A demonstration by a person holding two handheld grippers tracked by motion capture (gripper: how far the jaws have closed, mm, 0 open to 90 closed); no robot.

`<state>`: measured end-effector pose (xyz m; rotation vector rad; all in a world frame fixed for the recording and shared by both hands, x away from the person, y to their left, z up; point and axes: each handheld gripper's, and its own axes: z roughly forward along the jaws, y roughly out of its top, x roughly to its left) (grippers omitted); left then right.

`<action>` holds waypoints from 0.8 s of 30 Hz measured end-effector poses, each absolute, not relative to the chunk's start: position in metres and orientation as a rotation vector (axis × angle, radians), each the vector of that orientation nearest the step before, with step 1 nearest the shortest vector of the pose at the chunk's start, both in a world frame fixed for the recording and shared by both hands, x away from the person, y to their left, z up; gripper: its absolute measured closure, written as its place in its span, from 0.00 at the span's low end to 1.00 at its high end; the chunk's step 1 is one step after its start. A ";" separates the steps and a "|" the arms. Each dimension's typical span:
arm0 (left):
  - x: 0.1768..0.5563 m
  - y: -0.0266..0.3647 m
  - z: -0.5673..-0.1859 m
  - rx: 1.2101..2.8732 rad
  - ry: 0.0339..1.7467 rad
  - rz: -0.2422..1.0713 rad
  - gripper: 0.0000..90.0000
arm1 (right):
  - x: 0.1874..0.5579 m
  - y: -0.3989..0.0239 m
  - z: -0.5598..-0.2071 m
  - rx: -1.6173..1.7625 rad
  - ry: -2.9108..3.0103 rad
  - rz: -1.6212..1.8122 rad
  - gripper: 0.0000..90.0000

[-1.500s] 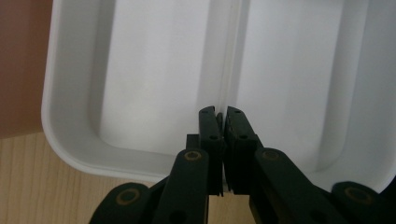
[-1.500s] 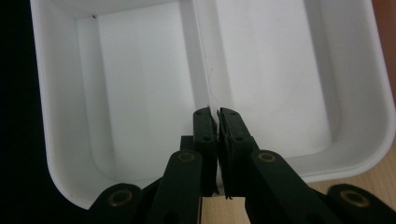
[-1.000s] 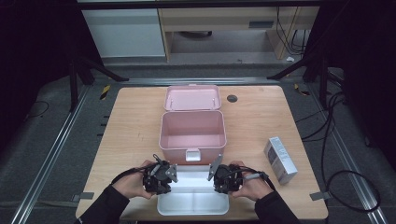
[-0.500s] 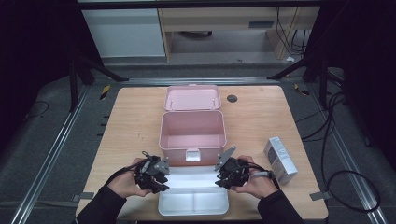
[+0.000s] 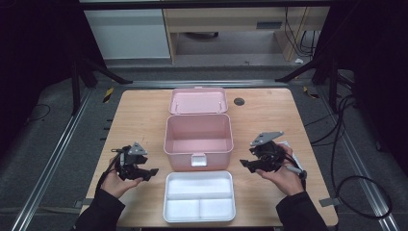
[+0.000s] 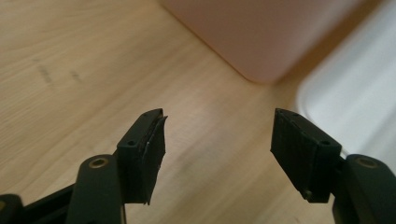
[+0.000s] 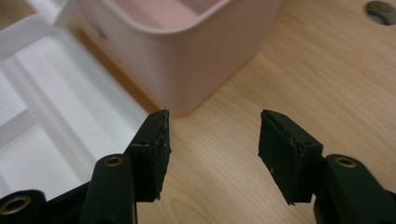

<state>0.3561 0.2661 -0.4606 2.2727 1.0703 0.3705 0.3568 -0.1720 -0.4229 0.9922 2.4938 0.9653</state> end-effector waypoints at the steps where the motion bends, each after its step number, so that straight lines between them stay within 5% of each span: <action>1: 0.358 0.269 -0.462 2.241 1.099 0.382 0.38 | 0.359 -0.177 -0.421 1.027 2.464 0.977 0.47; 11: 0.363 0.281 -0.463 2.150 1.228 0.446 0.35 | 0.365 -0.229 -0.415 1.316 2.227 0.918 0.35; 24: 0.363 0.281 -0.464 2.163 1.230 0.446 0.36 | 0.372 -0.260 -0.442 1.551 2.218 0.700 0.33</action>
